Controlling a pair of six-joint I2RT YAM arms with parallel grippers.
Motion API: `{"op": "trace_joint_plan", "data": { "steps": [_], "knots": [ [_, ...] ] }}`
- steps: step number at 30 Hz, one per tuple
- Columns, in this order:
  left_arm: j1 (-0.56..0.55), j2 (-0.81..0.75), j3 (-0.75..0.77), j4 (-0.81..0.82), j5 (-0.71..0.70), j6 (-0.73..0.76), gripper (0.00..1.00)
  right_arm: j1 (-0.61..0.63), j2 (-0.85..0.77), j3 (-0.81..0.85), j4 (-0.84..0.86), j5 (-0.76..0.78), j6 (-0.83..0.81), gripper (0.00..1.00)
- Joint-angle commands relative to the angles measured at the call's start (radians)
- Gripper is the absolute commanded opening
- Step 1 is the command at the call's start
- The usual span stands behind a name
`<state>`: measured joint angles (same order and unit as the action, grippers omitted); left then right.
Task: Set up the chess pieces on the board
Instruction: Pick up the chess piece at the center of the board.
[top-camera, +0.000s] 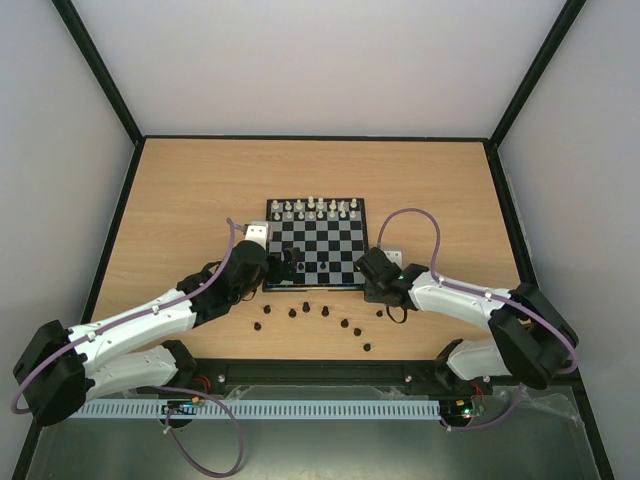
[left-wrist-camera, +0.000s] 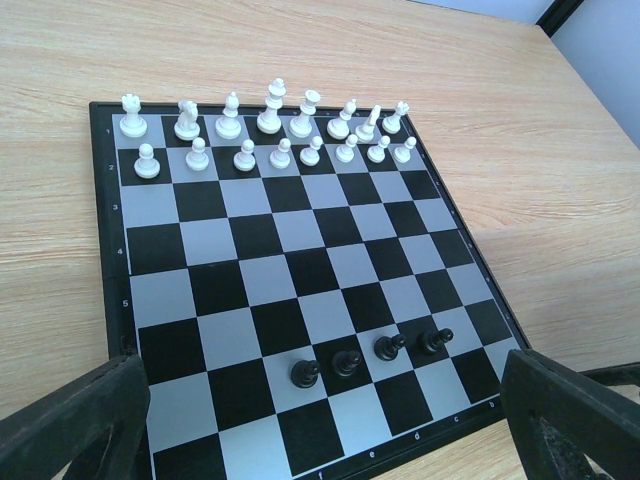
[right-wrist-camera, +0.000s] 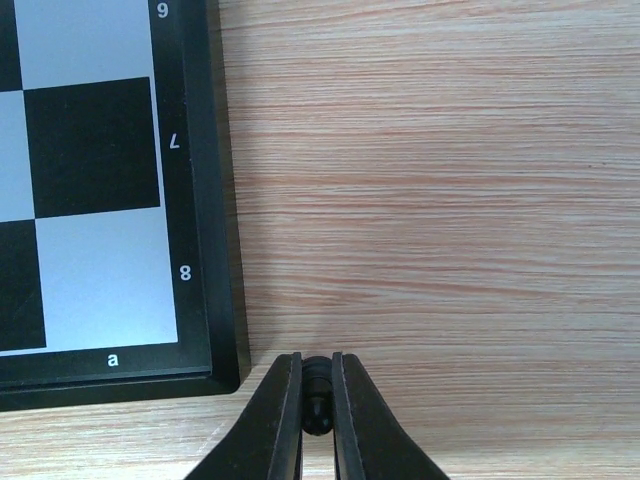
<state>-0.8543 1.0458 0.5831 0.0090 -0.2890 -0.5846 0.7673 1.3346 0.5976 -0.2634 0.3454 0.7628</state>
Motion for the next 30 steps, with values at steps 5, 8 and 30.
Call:
{"op": "trace_joint_plan", "data": {
  "steps": [5, 8, 30],
  "knots": [
    [0.001, -0.019, -0.009, -0.009, -0.022, 0.003, 0.99, 0.006, -0.037, 0.051, -0.079, 0.056, -0.011, 0.01],
    [0.001, -0.018, -0.010, -0.008, -0.022, 0.004, 0.99, 0.007, -0.049, 0.081, -0.101, 0.062, -0.030, 0.01],
    [0.010, -0.043, -0.014, -0.016, -0.037, 0.006, 0.99, 0.007, 0.152, 0.315, -0.056, -0.051, -0.177, 0.01]
  ]
}}
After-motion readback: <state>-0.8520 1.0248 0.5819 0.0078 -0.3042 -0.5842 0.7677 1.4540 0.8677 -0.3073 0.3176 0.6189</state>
